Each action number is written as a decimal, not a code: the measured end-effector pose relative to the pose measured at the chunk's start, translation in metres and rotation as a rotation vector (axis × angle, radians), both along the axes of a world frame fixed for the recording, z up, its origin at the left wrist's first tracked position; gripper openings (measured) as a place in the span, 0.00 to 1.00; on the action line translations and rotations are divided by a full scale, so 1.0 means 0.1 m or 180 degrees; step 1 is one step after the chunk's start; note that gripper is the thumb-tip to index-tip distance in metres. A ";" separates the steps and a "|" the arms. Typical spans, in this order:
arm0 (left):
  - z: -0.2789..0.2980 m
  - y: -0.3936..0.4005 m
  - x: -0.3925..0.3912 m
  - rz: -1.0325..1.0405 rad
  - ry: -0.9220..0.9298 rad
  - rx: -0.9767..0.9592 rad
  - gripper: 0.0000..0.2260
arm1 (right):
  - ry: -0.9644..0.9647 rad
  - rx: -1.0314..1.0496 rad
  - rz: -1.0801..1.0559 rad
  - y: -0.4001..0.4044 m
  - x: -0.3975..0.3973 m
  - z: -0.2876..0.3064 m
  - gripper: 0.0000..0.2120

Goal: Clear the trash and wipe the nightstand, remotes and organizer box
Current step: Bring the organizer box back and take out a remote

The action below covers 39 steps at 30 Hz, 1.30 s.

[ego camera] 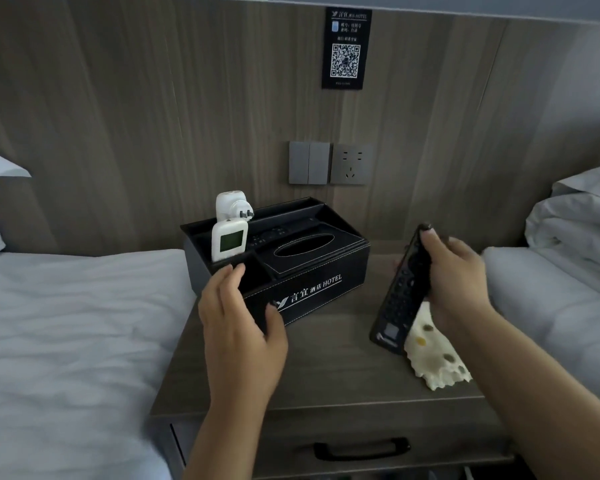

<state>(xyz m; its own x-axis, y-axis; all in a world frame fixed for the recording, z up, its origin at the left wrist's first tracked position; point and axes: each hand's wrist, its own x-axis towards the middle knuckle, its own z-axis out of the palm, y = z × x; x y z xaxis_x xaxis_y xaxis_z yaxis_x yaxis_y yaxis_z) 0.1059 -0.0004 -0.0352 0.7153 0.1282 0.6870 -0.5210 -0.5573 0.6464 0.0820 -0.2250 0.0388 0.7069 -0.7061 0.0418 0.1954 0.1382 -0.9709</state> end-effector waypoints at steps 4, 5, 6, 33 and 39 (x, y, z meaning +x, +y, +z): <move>-0.01 -0.02 0.02 0.0083 0.0145 0.0078 0.27 | 0.0681 0.0694 0.0108 0.12 0.13 -0.50 0.11; -0.01 -0.02 0.01 0.0083 0.0143 0.0087 0.28 | 0.0742 0.0847 0.0093 0.16 0.17 -0.56 0.12; -0.01 -0.02 0.01 0.0073 0.0142 0.0098 0.28 | 0.0757 0.0958 0.0094 0.19 0.21 -0.60 0.13; -0.09 0.16 0.22 0.0220 0.0564 0.0207 0.29 | -0.0346 -0.3111 0.1176 1.14 0.59 0.35 0.21; -0.05 0.22 0.24 0.0220 0.0663 -0.0087 0.39 | 0.0197 -0.3617 0.2080 1.57 1.04 0.29 0.20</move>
<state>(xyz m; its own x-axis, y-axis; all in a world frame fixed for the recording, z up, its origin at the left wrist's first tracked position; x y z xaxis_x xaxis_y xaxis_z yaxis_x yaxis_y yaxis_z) 0.1294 0.0213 -0.0398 0.8303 0.1983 0.5209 -0.3358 -0.5678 0.7515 0.1864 -0.0676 0.0679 0.9252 0.1729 0.3379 0.3556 -0.7060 -0.6125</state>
